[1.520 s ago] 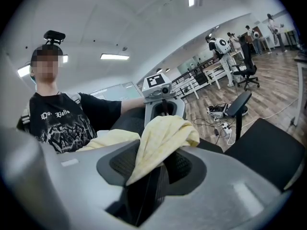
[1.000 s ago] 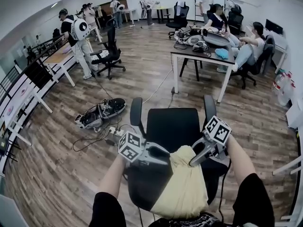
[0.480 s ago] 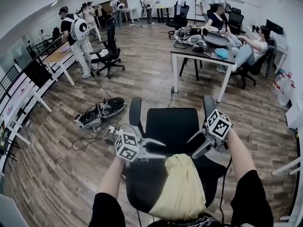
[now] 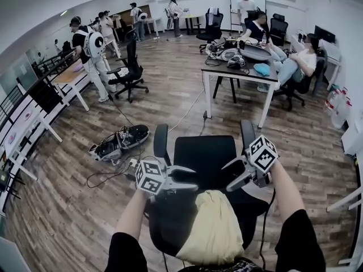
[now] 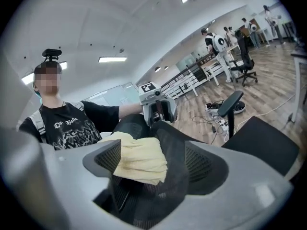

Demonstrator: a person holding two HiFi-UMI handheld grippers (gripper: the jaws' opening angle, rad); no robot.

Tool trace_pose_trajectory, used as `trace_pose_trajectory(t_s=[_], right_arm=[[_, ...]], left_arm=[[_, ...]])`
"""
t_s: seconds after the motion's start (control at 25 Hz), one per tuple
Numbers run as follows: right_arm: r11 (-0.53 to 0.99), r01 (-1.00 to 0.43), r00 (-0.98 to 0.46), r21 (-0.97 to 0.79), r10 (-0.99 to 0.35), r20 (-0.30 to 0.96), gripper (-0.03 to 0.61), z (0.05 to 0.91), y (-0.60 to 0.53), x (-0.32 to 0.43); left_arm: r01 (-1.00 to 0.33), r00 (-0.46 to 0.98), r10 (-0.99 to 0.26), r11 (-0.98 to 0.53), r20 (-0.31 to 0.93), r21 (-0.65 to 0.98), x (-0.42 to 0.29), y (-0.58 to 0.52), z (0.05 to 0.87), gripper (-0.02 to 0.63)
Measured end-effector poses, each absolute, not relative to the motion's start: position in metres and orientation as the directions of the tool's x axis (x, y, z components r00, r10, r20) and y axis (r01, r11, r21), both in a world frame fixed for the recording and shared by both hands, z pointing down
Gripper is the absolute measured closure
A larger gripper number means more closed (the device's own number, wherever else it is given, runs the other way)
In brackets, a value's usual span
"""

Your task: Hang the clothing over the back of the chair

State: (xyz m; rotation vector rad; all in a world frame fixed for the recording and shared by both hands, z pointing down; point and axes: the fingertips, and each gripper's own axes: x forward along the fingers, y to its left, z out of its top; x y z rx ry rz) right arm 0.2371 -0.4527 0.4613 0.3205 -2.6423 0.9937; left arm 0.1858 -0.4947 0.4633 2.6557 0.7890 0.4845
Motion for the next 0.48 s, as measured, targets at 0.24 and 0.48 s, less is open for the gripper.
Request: trace_pose_trajectory(t_s=[0.24, 0.48], right_arm=[[0.782, -0.437, -0.891, -0.444, -0.31, 0.332, 0.176, 0.425, -0.466, 0.238], [0.801, -0.505, -0.86, -0.321, -0.435, 0.268, 0.178, 0.379, -0.456, 0.235]], left_arm=[[0.5, 0.793, 0.573, -0.807, 0.208, 0.314, 0.18, -0.488, 0.418, 0.397], [0.506, 0.822, 0.548, -0.828, 0.157, 0.242, 0.176, -0.473, 0.377, 0.397]])
